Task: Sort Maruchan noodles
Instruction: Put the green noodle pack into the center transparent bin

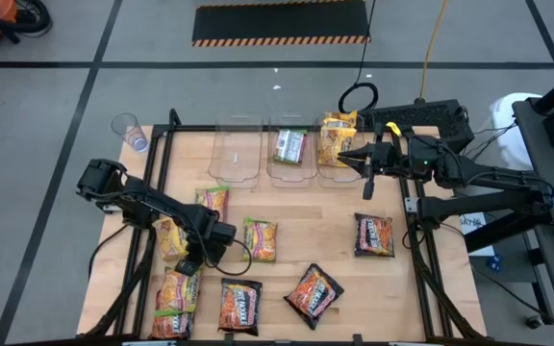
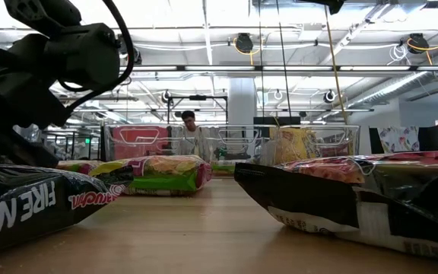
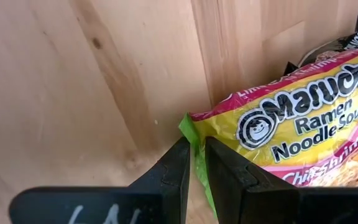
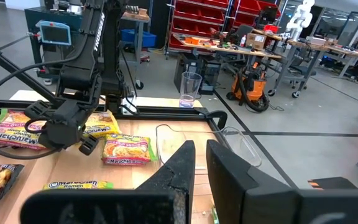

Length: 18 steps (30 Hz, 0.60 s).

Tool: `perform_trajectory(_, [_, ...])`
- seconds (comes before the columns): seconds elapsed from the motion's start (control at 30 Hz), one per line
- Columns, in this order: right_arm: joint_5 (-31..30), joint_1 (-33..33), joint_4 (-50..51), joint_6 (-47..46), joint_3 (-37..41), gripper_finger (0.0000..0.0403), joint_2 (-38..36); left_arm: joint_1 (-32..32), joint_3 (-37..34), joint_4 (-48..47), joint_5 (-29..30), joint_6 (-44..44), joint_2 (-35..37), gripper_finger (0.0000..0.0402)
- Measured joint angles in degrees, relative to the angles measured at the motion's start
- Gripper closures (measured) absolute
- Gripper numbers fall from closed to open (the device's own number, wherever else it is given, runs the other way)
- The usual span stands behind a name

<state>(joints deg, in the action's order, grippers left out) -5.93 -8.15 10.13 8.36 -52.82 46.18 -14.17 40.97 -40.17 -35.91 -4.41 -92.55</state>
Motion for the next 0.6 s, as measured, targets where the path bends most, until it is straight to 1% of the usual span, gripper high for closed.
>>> perform_trajectory(0.4, [0.00,0.00,0.00,0.04,0.00,0.0365,-0.01,0.00,0.00,2.02,0.15,0.05,0.00,0.0346])
perform_trajectory(0.6, [0.00,-0.01,0.00,0.03,0.00,0.0365,-0.01,-0.59,0.00,2.98,2.34,0.77,0.02,0.0346])
